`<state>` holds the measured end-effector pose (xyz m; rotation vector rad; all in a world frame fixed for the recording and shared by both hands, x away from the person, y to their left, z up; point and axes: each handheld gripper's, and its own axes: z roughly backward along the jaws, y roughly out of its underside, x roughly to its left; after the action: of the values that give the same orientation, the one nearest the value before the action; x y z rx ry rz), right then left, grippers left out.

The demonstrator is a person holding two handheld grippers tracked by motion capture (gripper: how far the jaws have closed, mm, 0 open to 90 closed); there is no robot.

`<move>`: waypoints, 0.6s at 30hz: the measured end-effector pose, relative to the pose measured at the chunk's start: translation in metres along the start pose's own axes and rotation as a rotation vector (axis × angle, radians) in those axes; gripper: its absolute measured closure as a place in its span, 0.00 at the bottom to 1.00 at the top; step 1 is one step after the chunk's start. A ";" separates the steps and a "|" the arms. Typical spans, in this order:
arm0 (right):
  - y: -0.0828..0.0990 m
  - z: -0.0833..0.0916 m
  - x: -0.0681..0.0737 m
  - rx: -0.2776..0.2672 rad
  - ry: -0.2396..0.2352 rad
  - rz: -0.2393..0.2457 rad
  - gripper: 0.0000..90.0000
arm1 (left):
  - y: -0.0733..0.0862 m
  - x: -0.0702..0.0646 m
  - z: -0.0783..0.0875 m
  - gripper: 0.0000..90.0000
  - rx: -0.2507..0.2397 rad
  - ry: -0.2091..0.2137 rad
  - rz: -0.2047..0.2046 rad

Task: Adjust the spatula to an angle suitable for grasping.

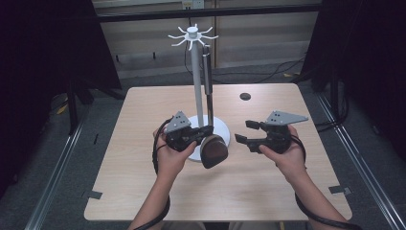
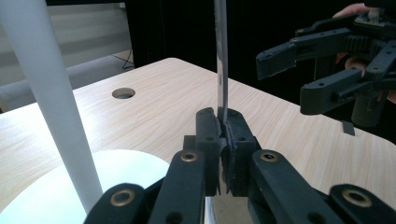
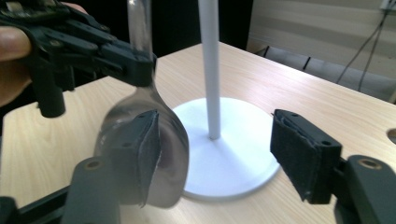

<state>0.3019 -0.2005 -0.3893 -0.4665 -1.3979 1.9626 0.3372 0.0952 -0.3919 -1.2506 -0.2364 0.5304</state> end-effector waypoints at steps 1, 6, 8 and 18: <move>0.002 0.001 -0.001 -0.002 -0.002 -0.002 0.34 | 0.000 0.001 0.000 0.96 -0.006 0.010 0.004; 0.010 0.005 -0.006 0.009 0.024 -0.008 0.30 | 0.000 0.003 -0.002 0.96 -0.006 0.001 0.014; 0.016 0.007 -0.009 0.024 0.040 -0.004 0.28 | 0.000 0.003 -0.001 0.95 0.003 -0.012 0.016; 0.042 0.008 -0.016 0.063 0.057 -0.032 0.21 | 0.000 0.008 -0.002 0.94 -0.003 0.002 0.035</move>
<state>0.2951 -0.2255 -0.4266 -0.4650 -1.2962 1.9469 0.3449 0.0974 -0.3938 -1.2599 -0.2146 0.5590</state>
